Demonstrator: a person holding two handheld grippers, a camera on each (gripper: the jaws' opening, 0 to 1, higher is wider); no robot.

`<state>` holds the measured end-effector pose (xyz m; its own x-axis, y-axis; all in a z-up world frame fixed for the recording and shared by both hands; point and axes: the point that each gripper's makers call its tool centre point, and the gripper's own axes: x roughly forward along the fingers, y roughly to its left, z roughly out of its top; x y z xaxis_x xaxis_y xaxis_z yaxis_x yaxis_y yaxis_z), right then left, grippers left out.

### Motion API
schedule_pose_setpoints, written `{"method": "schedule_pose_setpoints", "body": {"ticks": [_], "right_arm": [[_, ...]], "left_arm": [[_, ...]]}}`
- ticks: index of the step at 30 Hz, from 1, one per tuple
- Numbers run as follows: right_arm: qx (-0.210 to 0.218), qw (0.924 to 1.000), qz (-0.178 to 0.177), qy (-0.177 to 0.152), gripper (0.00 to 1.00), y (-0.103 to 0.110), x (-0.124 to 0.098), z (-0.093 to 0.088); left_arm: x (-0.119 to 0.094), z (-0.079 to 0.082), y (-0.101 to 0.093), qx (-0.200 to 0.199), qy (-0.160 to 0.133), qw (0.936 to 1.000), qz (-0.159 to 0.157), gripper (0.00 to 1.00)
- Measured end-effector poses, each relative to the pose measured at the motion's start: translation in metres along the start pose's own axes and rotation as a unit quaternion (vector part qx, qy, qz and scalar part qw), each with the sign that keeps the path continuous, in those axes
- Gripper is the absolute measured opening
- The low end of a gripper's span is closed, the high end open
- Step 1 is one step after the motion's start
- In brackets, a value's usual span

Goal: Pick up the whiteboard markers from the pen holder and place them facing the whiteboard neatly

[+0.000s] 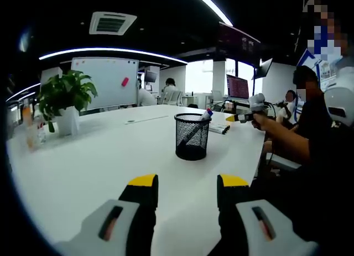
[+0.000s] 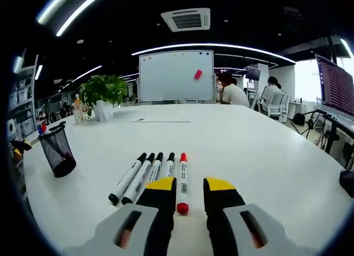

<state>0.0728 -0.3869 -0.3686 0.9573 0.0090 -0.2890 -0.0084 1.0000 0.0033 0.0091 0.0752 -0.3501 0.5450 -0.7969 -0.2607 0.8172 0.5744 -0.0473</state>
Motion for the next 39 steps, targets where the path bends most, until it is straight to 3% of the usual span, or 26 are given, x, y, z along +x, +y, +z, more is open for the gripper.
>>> {"method": "schedule_pose_setpoints", "body": {"ticks": [5, 12, 17, 25, 39], "right_arm": [[-0.012, 0.9995, 0.001, -0.028, 0.34, 0.004, -0.006, 0.015], [-0.021, 0.9990, 0.010, -0.038, 0.38, 0.008, -0.008, 0.023], [-0.025, 0.9986, 0.023, -0.040, 0.38, 0.016, -0.011, 0.027], [-0.055, 0.9964, 0.040, -0.052, 0.38, 0.032, -0.021, 0.039], [-0.036, 0.9938, 0.076, -0.072, 0.38, 0.045, -0.027, 0.049]], "left_arm": [[0.000, 0.000, 0.001, -0.001, -0.001, 1.0000, 0.001, 0.44], [0.001, 0.002, -0.001, -0.001, -0.003, 1.0000, -0.002, 0.44], [-0.002, 0.008, 0.006, -0.026, -0.021, 0.9994, 0.009, 0.45], [-0.003, 0.008, 0.007, -0.025, -0.022, 0.9994, 0.011, 0.45], [-0.001, 0.007, 0.001, -0.009, -0.015, 0.9998, 0.004, 0.45]]}}
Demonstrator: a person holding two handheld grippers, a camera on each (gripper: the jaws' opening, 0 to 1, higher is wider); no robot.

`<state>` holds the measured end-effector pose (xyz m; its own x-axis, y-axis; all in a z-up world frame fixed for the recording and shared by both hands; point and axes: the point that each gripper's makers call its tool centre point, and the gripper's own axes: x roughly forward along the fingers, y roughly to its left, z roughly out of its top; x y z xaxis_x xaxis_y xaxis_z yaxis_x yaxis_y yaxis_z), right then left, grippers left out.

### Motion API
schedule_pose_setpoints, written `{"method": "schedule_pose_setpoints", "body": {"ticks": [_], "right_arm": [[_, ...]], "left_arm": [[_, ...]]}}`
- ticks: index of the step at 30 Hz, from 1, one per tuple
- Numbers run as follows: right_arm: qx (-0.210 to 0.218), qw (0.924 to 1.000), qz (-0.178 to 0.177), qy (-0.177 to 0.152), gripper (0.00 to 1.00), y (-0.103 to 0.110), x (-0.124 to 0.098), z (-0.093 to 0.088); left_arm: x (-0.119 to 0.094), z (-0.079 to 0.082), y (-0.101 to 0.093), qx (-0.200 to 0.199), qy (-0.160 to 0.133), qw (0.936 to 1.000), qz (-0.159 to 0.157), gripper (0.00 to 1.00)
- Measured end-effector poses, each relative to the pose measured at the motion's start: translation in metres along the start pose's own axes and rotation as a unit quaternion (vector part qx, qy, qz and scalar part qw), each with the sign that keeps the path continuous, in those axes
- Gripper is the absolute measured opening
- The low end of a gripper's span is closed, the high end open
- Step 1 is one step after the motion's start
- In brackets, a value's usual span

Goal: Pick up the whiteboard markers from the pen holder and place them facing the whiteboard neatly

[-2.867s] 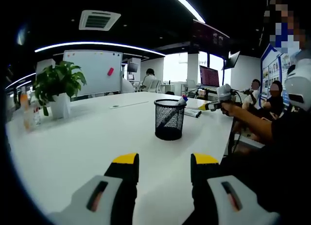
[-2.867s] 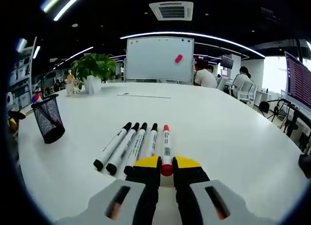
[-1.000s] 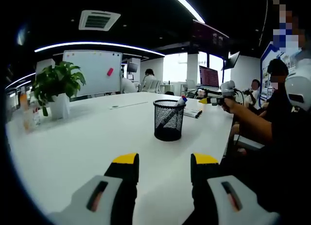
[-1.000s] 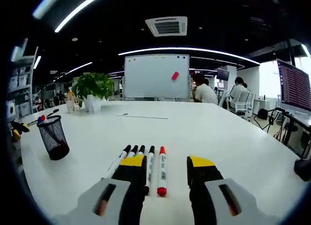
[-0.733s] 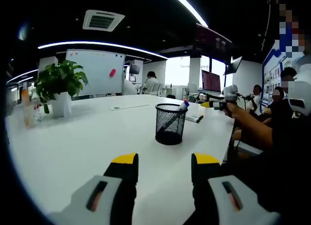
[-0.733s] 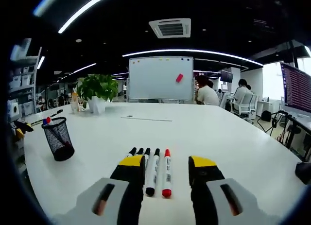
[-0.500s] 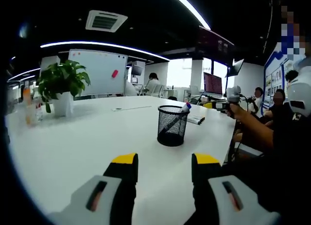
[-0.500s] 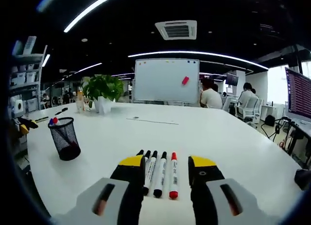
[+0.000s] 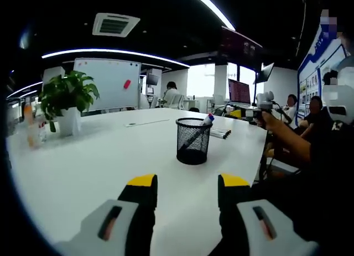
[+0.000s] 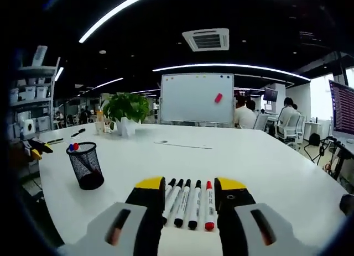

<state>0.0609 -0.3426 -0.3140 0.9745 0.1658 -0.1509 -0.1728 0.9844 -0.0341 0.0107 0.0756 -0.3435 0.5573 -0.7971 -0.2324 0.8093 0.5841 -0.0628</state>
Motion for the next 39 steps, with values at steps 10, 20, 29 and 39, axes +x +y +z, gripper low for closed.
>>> {"method": "schedule_pose_setpoints", "body": {"ticks": [10, 20, 29, 39], "right_arm": [[-0.011, 0.9999, 0.001, -0.004, 0.39, 0.008, 0.001, 0.006], [-0.005, 0.9998, 0.016, -0.009, 0.39, 0.018, -0.001, 0.011], [-0.023, 0.9993, 0.029, 0.002, 0.39, 0.032, 0.003, 0.012], [-0.023, 0.9992, 0.029, -0.014, 0.36, 0.040, 0.004, 0.021]], "left_arm": [[-0.002, -0.002, 0.002, 0.003, 0.004, 1.0000, 0.003, 0.45], [-0.003, -0.002, 0.005, 0.003, 0.004, 1.0000, 0.005, 0.45], [-0.003, -0.003, 0.004, 0.005, 0.005, 1.0000, 0.003, 0.44], [-0.004, -0.003, 0.005, 0.005, 0.005, 1.0000, 0.005, 0.44]]}}
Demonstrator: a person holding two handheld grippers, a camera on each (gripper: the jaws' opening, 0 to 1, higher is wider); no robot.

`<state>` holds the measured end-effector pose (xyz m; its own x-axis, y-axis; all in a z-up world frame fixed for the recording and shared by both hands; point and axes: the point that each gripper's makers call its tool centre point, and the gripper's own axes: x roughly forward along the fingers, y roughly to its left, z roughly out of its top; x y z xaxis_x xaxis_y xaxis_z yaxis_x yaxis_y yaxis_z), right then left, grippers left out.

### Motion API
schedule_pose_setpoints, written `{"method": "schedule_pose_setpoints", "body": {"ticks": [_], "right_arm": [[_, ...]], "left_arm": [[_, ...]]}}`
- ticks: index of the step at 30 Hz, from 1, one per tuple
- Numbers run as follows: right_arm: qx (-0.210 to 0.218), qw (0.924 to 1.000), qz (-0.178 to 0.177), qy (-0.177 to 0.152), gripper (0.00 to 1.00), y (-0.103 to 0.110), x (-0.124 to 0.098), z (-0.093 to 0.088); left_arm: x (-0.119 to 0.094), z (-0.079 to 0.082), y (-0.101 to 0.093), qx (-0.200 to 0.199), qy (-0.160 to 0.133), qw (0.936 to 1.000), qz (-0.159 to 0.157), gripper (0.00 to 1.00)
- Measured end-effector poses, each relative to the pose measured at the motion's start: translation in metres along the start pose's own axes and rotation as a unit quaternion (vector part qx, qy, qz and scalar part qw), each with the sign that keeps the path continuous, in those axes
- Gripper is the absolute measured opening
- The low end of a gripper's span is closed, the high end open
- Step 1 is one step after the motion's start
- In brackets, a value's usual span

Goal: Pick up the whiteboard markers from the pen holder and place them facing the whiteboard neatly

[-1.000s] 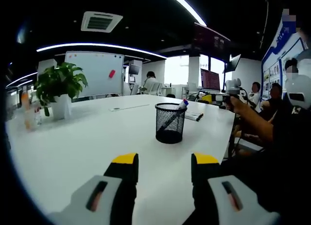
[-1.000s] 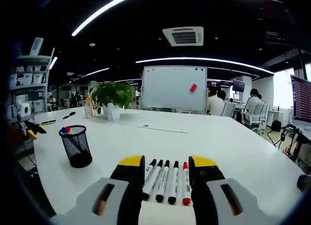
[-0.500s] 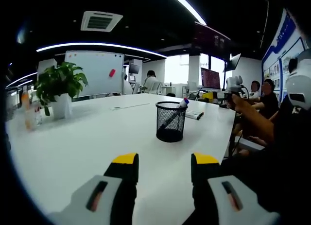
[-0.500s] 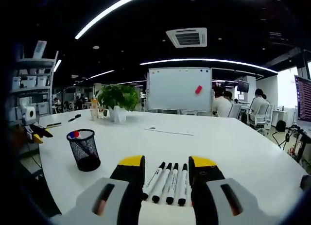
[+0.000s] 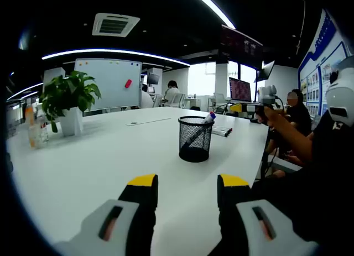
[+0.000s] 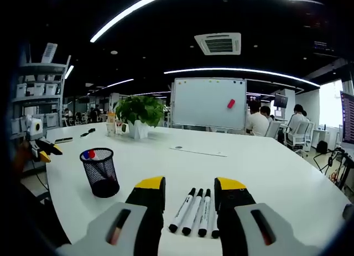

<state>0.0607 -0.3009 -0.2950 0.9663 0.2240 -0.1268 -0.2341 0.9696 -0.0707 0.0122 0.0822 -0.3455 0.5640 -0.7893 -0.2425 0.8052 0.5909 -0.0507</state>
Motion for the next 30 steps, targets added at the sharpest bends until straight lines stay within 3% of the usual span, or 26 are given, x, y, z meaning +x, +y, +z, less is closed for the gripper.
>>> {"method": "schedule_pose_setpoints", "body": {"ticks": [30], "right_arm": [[-0.029, 0.9986, 0.044, 0.002, 0.36, 0.040, 0.012, 0.006]], "left_arm": [[0.001, 0.000, -0.004, 0.000, -0.002, 1.0000, -0.007, 0.45]]}}
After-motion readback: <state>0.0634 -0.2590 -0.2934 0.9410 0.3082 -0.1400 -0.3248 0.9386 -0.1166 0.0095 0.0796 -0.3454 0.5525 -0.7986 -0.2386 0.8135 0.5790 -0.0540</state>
